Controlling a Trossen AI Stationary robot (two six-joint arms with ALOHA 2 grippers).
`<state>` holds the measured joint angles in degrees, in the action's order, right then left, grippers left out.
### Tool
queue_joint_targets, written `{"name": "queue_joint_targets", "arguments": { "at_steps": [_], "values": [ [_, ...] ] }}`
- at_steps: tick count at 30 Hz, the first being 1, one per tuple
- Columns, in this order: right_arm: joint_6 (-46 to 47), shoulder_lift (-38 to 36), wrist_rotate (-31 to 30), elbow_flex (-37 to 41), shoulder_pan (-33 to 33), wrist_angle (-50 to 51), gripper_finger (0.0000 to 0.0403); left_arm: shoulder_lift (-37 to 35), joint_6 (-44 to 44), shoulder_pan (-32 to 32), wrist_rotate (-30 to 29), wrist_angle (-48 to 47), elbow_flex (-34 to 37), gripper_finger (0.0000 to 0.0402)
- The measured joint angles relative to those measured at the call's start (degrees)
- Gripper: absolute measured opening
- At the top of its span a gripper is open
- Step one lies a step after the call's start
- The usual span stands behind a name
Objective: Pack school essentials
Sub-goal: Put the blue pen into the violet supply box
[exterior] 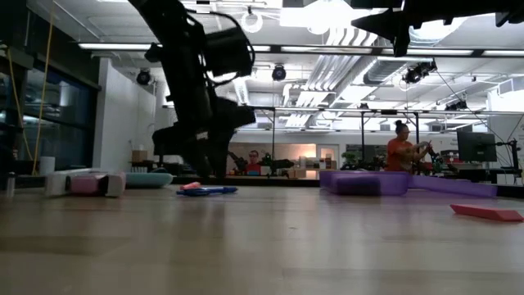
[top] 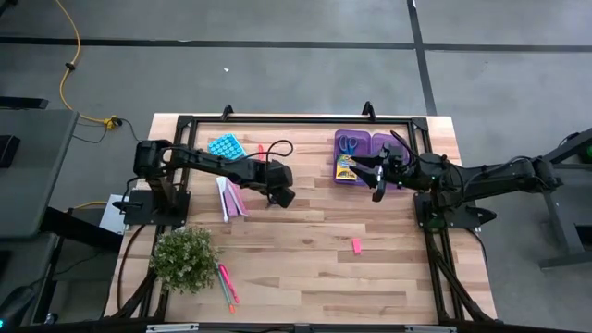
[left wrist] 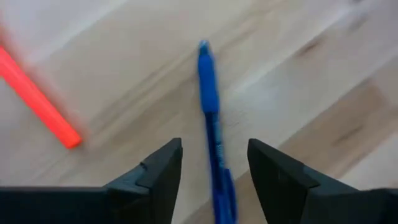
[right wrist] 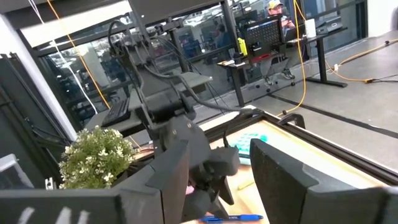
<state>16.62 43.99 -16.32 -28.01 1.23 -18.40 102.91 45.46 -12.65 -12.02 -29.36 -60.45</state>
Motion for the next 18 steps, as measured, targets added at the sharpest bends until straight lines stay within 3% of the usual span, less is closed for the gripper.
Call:
{"name": "queue_joint_targets", "arguments": {
  "at_steps": [12, 18],
  "values": [
    [-0.01, 0.01, -0.02, 0.00, 0.01, 0.23, 0.0163, 4.16, -0.13, 0.76, -1.02, 0.67, -0.17, 0.0157],
    [-0.11, 0.02, -0.02, 0.00, 0.01, 0.26, 0.0163, 4.26, -0.60, 1.10, -0.99, 1.22, -0.17, 0.0092]
  ]
}}
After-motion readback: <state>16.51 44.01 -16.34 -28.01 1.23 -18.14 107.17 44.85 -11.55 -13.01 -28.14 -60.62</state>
